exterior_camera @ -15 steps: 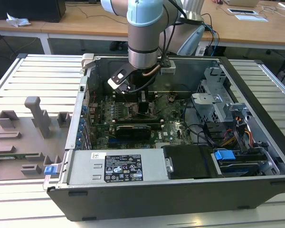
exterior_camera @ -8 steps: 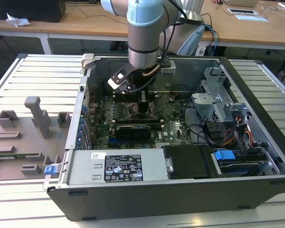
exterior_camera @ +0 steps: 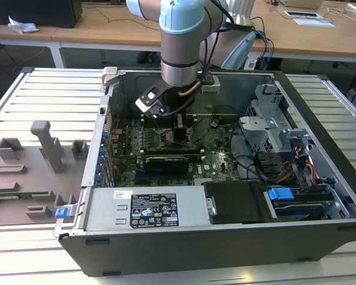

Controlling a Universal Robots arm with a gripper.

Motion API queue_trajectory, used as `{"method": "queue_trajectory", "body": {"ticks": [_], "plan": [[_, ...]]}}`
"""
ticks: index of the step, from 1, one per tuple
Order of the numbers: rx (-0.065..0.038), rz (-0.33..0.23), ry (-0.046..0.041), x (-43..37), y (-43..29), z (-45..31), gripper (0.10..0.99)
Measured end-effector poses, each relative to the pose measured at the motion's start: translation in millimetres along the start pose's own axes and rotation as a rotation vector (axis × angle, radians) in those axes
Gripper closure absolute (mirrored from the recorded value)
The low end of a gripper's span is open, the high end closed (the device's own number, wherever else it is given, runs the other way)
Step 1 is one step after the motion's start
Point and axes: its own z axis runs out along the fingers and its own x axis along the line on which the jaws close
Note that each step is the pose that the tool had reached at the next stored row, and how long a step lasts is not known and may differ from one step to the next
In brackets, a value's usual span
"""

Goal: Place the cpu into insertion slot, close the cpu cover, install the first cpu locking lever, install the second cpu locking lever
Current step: 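Place the cpu into insertion slot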

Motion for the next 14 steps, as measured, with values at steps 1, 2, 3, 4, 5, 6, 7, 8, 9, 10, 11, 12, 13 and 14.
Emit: {"method": "queue_trajectory", "body": {"ticks": [1,2,3,4,5,6,7,8,9,10,11,12,13,14], "plan": [[0.001,0.0,-0.0009,-0.2,-0.2,-0.4,0.471],[0.001,0.0,-0.0013,-0.2,-0.2,-0.8,0.471],[0.001,0.0,-0.0017,-0.3,-0.2,-2.2,0.471],[0.001,0.0,-0.0012,-0.4,0.0,-6.2,0.471],[0.001,0.0,-0.0012,-0.4,0.1,-9.1,0.471],[0.001,0.0,-0.0018,-0.4,0.3,-13.3,0.471],[0.001,0.0,-0.0032,-0.3,0.4,-16.9,0.471],[0.001,0.0,-0.0041,-0.4,0.5,-19.1,0.486],[0.001,0.0,-0.0045,-0.4,0.5,-21.0,0.553],[0.001,0.0,-0.0049,-0.5,0.6,-23.1,0.616],[0.001,0.0,-0.0064,-0.6,0.8,-28.4,0.675],[0.001,0.0,-0.0076,-0.7,1.0,-34.7,0.733],[0.001,0.0,-0.0088,-0.9,1.3,-41.8,0.796],[0.001,0.0,-0.0099,-1.1,1.6,-50.1,0.855]]}}
